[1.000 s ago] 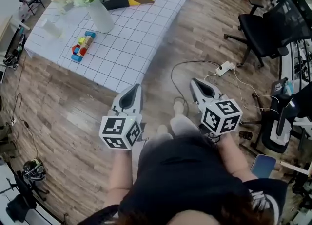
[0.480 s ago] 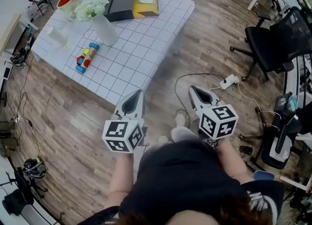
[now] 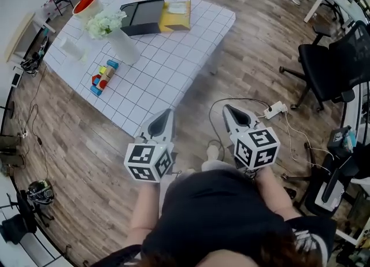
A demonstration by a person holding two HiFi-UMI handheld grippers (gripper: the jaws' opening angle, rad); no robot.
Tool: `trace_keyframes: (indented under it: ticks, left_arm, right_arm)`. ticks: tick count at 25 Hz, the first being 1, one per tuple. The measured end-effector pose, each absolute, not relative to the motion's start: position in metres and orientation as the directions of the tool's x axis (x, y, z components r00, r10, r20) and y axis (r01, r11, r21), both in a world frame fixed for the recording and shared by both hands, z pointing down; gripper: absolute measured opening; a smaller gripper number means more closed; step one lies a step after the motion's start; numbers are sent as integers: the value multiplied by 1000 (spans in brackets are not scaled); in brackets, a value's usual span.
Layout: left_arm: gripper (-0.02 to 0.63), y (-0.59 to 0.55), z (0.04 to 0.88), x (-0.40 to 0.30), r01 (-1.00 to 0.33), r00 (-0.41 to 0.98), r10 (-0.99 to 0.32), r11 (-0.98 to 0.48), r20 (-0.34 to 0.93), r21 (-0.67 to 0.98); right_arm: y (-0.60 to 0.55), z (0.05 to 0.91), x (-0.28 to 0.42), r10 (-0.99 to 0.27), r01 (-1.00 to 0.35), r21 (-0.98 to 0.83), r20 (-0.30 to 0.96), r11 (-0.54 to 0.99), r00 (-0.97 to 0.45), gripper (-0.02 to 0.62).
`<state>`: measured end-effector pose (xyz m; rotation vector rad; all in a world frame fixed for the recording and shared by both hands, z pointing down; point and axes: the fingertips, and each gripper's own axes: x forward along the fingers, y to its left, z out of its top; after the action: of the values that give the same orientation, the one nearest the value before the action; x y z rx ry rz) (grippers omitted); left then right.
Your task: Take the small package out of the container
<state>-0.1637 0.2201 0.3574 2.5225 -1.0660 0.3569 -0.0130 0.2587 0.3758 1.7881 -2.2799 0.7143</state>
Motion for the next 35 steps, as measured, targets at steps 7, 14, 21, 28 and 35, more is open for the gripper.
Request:
trace_keyframes:
  ticks: [7,14,21,28,35]
  left_arm:
    - [29,214,358,-137,-756,649,-652,-607,392,243]
    - [29,211,363,-124,-767,633,-646,-598,428,232]
    - [29,186,370,-123,-775,617,-654,-601,439,194]
    - [29,151,372,-129,-765,617,-641,-625,457,155]
    - [29,119,379,-152,-755,622,-619,-636,480,159]
  right_arm:
    - [247,385,15,-852,-925,-312,403,216,-335,15]
    - [234,394,30,-843,-913,-336,400,231,-360,14]
    - [221,399,34,-837,-918,-331,420,218,-350,14]
    - [189,390,30,-843,-942,-280,447,186,-299,15]
    - [142,393,-4,-818,-930,-288,462,229,-344,15]
